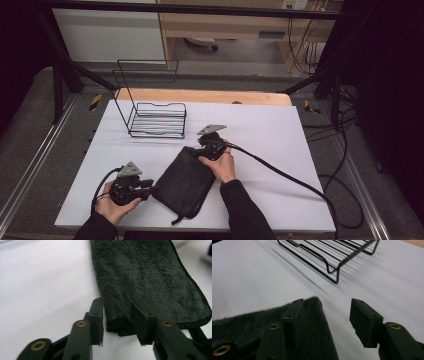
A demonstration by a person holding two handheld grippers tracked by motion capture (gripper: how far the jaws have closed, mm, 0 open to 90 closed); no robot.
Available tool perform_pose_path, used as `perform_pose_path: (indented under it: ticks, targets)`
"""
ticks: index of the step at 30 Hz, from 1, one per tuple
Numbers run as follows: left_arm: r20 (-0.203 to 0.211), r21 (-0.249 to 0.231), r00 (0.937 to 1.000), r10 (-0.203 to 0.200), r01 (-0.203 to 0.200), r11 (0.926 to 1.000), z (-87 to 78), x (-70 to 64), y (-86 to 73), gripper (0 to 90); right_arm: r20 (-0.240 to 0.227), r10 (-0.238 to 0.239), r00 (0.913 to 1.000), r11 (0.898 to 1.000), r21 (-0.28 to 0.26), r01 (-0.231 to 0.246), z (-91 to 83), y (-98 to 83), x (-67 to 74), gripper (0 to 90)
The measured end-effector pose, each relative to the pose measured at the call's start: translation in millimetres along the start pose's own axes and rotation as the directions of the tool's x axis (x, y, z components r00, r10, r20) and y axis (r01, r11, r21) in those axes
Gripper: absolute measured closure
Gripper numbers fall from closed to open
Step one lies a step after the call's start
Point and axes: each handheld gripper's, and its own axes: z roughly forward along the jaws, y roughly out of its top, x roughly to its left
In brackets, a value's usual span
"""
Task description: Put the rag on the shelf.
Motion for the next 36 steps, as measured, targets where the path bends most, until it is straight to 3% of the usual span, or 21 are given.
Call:
perform_pose_path:
  ticks: [1,2,7,10,12,14,20,29,31,36]
  targets:
    - [-0.002,0.0,1.0,-0.001,0.001,1.0,0.0,1.0,0.0,60.8,0.0,0.0,1.0,1.0,0.0,0.0,0.0,0.0,0.0,42.5]
    - [0.001,0.004,1.0,-0.003,0.003,1.0,0.7,2.7,-0.2,58.8,0.006,0.007,1.0,1.0,0.008,-0.007,-13.8,-10.3,-2.2,41.7]
    - [0.023,0.048,0.9997,0.003,-0.004,0.9989,6.4,3.8,-1.1,58.7,0.024,0.047,0.9986,0.998,0.034,-0.047,-38.6,-40.1,-5.4,42.4]
    - [0.031,0.072,0.9994,0.018,-0.02,0.9972,10.6,1.2,-2.2,59.7,0.033,0.077,0.9965,0.996,0.043,-0.078,-42.7,-50.5,-7.7,44.0]
    - [0.038,0.077,0.999,0.022,-0.025,0.9967,12.3,0.5,-2.8,62.8,0.035,0.113,0.993,0.991,0.063,-0.115,-44.5,-67.9,-12.6,47.0]
    - [0.041,0.083,0.999,0.019,-0.022,0.9963,12.8,0.7,-2.8,63.7,0.012,0.157,0.9876,0.986,0.047,-0.157,-45.4,-73.1,-13.5,51.4]
    - [0.05,0.09,0.9987,0.002,-0.006,0.9959,14.5,0.9,-4.1,67.8,-0.007,0.224,0.9745,0.973,0.056,-0.224,-42.6,-77.1,-8.6,63.4]
    - [0.061,0.099,0.9978,-0.027,0.021,0.9949,14.2,-1.1,-2.4,79.8,-0.036,0.263,0.964,0.963,0.07,-0.261,-41.7,-75.5,-10.2,76.3]
    - [0.066,0.096,0.9969,-0.042,0.036,0.9948,12.5,-2.9,-1.8,81.2,-0.048,0.257,0.9652,0.965,0.071,-0.253,-42.9,-71.7,-12.7,78.8]
    - [0.092,0.079,0.995,-0.04,0.033,0.9963,9.1,-15.0,-0.7,81.7,-0.03,0.182,0.9827,0.983,0.042,-0.181,-45.1,-51.6,-15.9,79.8]
